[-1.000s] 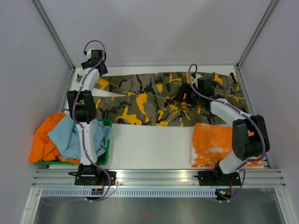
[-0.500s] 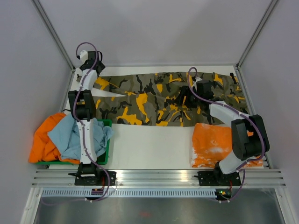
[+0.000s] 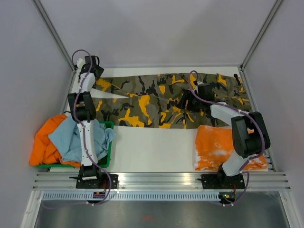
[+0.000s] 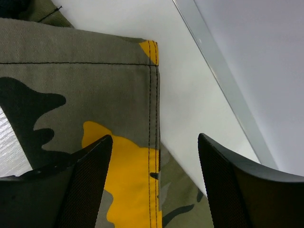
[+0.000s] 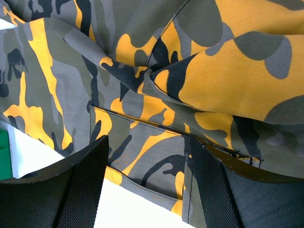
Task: Fold and stack the trousers
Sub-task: Flatten the trousers out
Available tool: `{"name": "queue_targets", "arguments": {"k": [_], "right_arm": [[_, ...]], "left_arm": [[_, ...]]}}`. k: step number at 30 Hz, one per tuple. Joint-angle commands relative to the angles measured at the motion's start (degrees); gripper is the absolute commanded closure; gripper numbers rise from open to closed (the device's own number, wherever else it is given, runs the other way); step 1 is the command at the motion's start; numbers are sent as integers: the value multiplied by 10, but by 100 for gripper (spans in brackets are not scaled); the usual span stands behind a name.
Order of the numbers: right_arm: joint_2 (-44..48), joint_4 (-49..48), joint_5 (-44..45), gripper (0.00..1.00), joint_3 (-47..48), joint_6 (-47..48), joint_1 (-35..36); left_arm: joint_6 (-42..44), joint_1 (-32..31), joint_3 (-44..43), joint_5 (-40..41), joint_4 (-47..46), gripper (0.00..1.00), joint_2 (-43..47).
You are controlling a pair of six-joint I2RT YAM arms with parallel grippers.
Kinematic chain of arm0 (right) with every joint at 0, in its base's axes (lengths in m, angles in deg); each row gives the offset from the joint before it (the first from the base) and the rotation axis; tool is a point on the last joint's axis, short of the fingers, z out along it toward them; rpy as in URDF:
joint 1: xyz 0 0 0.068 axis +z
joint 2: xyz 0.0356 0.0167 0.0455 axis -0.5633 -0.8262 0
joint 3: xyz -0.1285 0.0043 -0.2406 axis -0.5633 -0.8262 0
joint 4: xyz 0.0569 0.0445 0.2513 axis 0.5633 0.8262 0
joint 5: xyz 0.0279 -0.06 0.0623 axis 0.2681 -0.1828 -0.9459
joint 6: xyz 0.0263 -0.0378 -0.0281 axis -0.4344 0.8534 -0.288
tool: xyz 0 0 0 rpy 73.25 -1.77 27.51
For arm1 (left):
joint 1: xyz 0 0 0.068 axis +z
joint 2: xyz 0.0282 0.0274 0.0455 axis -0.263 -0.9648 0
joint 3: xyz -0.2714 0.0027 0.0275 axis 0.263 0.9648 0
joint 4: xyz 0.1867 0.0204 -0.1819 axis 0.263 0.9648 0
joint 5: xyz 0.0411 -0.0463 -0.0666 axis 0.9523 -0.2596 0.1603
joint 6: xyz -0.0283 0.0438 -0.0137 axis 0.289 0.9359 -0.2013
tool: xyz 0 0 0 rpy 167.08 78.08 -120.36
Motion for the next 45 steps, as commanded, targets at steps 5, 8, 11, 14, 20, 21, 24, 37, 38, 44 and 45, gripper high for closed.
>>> {"name": "queue_targets", "arguments": {"k": [5, 8, 11, 14, 20, 21, 24, 37, 38, 44, 45], "right_arm": [[-14, -17, -7, 24, 23, 3, 2], [-12, -17, -6, 24, 22, 1, 2], [-15, -17, -9, 24, 18, -1, 2], [-22, -38, -20, 24, 15, -6, 2], [-23, -51, -28, 24, 5, -8, 2], [-22, -51, -28, 24, 4, -7, 2], [-15, -50, -25, 24, -4, -2, 1], [-11, -53, -23, 24, -18, -2, 2], [-11, -53, -24, 24, -19, -2, 2], [-17, -57, -28, 24, -19, -2, 2], [-17, -58, -27, 24, -19, -2, 2]], "left_arm": [[-57, 24, -44, -61, 63, 37, -50], [-38, 25, -86, -64, 110, 36, -61], [6, 22, -72, -53, 108, 34, -48], [88, 11, -71, -12, 105, 31, -31], [272, -43, -64, 59, 57, 30, -8], [288, -49, -64, 73, 55, 29, -8], [316, -54, -61, 102, 61, 30, -8], [339, -53, -45, 130, 99, 37, -3], [341, -54, -36, 129, 99, 38, -2], [355, -53, -25, 112, 88, 49, 4], [354, -54, -25, 111, 88, 51, 4]]}}
